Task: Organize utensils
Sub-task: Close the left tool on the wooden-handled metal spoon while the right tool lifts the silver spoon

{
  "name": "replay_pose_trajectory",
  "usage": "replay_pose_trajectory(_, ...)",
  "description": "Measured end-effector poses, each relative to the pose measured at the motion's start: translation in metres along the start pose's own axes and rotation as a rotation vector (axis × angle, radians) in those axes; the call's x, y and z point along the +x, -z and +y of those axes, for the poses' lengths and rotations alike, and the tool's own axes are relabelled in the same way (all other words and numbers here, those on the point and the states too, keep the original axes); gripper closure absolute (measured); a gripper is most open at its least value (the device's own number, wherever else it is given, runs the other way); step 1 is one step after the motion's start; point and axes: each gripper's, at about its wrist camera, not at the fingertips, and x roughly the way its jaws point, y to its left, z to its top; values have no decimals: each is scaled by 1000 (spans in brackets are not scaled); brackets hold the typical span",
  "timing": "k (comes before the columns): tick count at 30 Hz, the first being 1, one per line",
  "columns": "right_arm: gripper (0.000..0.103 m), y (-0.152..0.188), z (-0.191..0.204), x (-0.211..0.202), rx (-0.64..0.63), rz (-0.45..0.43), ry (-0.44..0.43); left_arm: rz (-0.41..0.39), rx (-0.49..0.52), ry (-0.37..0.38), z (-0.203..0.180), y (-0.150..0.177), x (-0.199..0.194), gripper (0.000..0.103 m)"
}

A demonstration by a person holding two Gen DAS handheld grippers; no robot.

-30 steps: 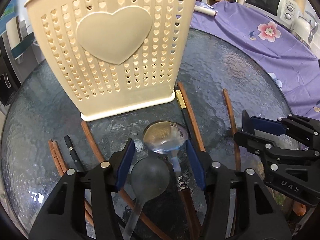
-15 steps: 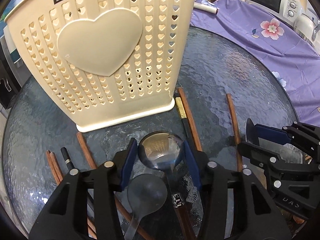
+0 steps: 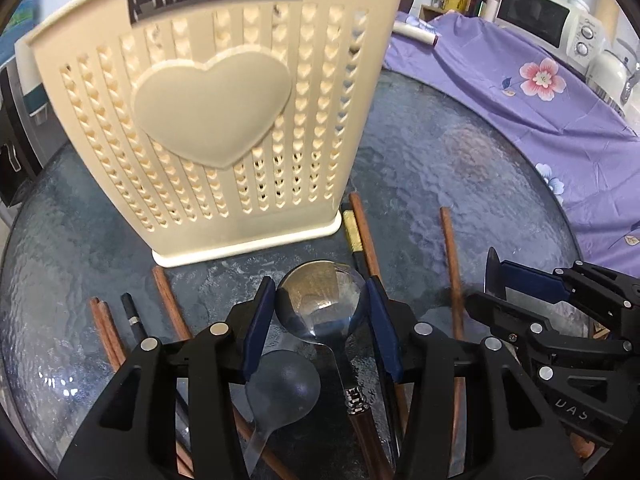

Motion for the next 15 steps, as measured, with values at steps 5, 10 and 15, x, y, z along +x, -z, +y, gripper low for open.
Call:
replay_pose_trajectory(5, 67, -2, 0, -16, 3, -42, -26, -63, 23, -11, -2, 2, -24, 55)
replay_pose_trajectory(10, 66, -5, 2, -32, -4, -78, -35, -126, 35, -16, -4, 3, -52, 55)
replay_pose_trajectory(15, 67, -5, 5, -49, -18, -106, -44, -169, 47, -9, -3, 8, -77, 55)
